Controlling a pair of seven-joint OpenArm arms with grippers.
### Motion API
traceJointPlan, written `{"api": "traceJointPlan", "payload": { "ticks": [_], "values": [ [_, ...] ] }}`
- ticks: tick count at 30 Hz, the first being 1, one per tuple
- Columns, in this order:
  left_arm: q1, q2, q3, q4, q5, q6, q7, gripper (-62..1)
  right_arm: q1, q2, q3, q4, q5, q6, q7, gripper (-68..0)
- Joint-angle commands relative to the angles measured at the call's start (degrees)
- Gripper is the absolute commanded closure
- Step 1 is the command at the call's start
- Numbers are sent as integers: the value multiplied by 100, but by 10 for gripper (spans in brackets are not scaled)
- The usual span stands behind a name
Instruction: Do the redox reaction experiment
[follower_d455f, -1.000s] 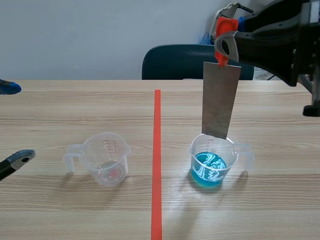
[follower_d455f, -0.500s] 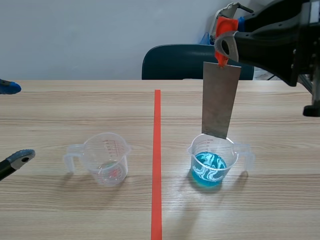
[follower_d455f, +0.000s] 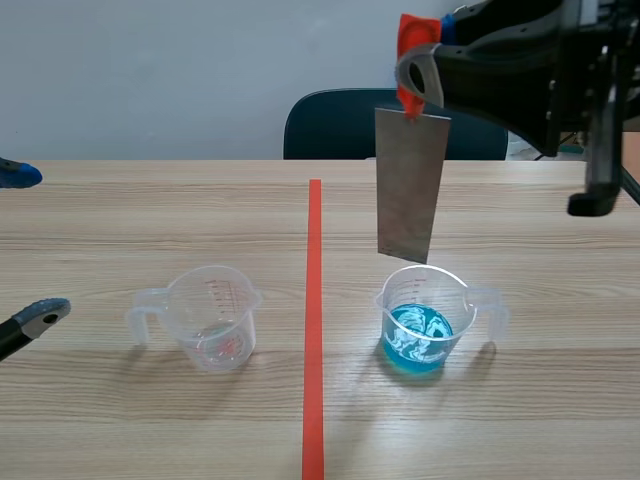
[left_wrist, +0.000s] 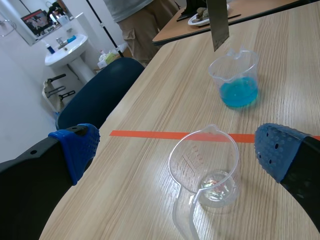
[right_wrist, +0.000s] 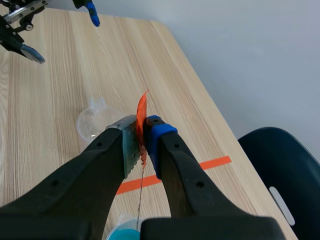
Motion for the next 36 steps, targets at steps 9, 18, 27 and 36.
{"api": "traceJointPlan", "payload": {
  "ticks": [9,18,27,36],
  "values": [
    [-17,-37,-48,114,-81,9,-116,-623,1266,-776,-1158,4,35,35,-570,-11],
    [-17,-44,-48,-173,-229,9,-177,-623,2385,-1860,-2339,-671,35,35,-1043,-11],
    [-17,-55,-48,-686,-254,7,-315,-623,3099,-2730,-2992,-1456,26,35,-1296,-10],
    [-17,-55,-48,-1163,-378,2,-339,-623,3381,-3185,-3318,-2039,15,35,-1296,-10]
  ]
}}
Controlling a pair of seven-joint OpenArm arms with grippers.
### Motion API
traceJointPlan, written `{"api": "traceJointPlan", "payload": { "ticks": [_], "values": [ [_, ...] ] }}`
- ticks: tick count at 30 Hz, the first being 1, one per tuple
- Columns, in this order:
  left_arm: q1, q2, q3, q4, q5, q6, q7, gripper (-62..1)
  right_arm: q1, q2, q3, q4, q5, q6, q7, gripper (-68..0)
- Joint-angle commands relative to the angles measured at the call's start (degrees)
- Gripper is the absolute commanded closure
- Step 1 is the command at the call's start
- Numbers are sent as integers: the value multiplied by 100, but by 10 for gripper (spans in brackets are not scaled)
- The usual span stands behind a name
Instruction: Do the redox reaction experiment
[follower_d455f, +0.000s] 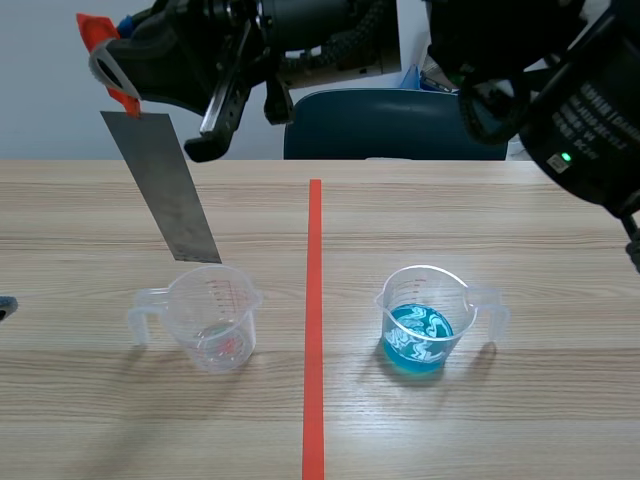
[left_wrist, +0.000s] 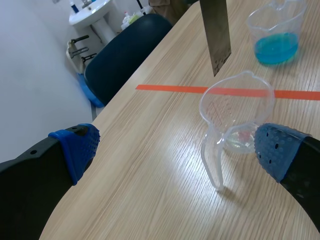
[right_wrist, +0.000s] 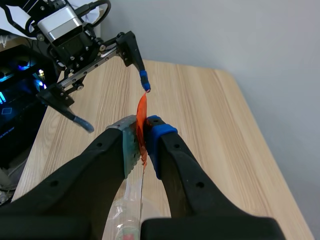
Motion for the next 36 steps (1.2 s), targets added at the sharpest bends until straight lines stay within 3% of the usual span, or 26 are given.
{"api": "traceJointPlan", "payload": {
  "ticks": [1,15,36],
  "values": [
    [-15,-55,-48,24,-63,0,-160,-623,157,-33,-15,70,61,42,81,-11],
    [-15,-52,-48,-157,-61,-63,-511,-623,142,-74,-15,70,66,42,-22,-11],
    [17,-50,-48,-157,-61,-59,-490,-623,-63,-76,-15,70,66,42,4,-11]
  ]
}}
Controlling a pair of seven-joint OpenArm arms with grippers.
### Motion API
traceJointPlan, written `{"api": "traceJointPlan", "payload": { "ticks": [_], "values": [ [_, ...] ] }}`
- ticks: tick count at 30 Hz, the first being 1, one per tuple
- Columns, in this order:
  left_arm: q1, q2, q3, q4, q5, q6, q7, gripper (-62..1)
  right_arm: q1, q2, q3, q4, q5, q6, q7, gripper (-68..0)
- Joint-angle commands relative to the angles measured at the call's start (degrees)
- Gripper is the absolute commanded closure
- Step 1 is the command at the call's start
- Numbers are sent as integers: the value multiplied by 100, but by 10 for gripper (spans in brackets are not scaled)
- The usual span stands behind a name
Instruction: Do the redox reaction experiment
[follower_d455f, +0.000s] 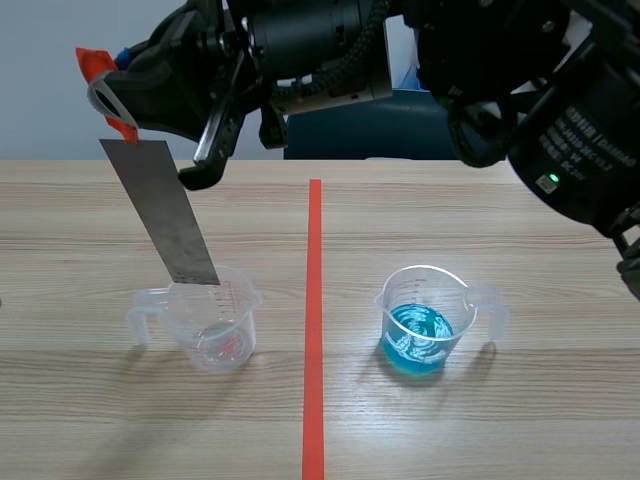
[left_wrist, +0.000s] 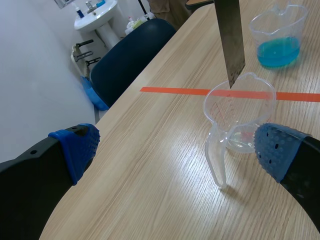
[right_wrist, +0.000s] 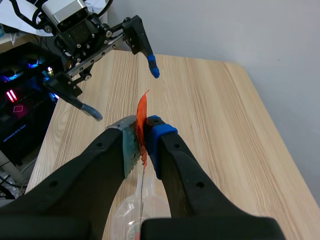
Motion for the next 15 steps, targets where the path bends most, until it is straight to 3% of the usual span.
{"api": "traceJointPlan", "payload": {
  "ticks": [1,15],
  "values": [
    [20,-50,-48,76,-61,-9,-87,-623,98,-17,44,111,66,42,107,-11],
    [46,-50,-48,76,-61,-9,-87,-623,98,-17,44,111,66,42,175,-11]
  ]
}}
